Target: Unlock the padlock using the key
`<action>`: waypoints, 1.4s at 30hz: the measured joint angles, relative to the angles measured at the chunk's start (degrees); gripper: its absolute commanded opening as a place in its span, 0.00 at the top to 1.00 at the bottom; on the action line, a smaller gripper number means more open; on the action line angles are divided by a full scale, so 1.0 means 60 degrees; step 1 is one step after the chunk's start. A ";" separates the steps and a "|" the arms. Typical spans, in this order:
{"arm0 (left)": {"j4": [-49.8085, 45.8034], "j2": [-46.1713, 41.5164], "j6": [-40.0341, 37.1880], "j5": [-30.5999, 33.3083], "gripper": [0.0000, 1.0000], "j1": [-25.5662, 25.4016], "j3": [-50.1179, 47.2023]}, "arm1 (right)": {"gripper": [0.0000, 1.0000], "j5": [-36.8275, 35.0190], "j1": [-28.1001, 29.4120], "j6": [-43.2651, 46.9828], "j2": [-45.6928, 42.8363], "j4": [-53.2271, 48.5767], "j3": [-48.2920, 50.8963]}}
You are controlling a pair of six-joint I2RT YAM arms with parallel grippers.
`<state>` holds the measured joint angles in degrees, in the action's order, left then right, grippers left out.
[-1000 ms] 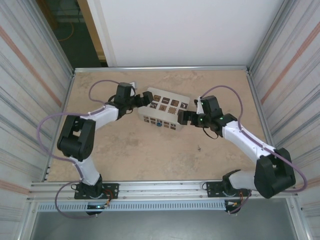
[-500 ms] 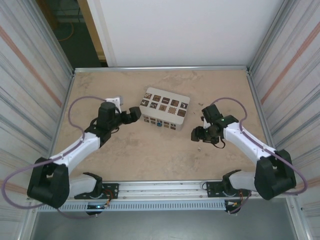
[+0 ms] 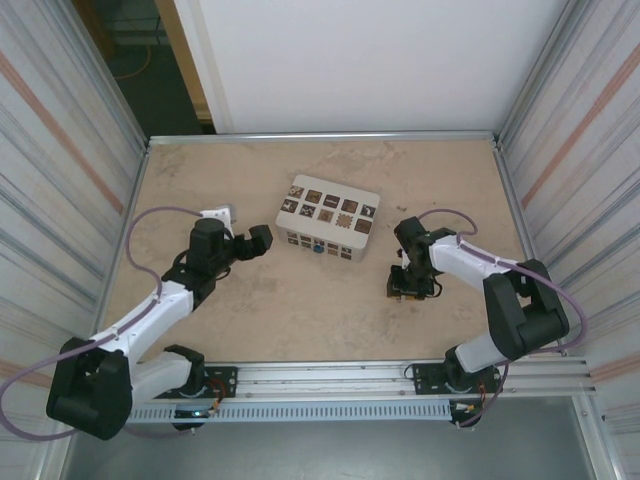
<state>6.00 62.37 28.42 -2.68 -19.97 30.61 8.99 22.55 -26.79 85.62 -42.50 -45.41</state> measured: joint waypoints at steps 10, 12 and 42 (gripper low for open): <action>0.0000 0.0168 0.0000 0.0000 0.01 0.0007 0.0000 | 0.74 -0.0076 0.0062 0.0007 0.0317 0.0069 0.0000; -0.0004 0.0168 0.0004 0.0000 0.01 0.0011 0.0004 | 0.78 -0.0087 0.0058 0.0007 0.0317 0.0062 0.0000; -0.0248 -0.0532 0.0215 -0.0386 0.02 0.0448 0.0029 | 1.00 0.0295 0.0178 -0.0036 -0.0656 0.1155 0.0528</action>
<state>4.51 59.18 29.71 -4.99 -17.28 30.79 10.76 23.62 -27.00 81.69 -35.57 -42.24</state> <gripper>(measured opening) 0.987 0.055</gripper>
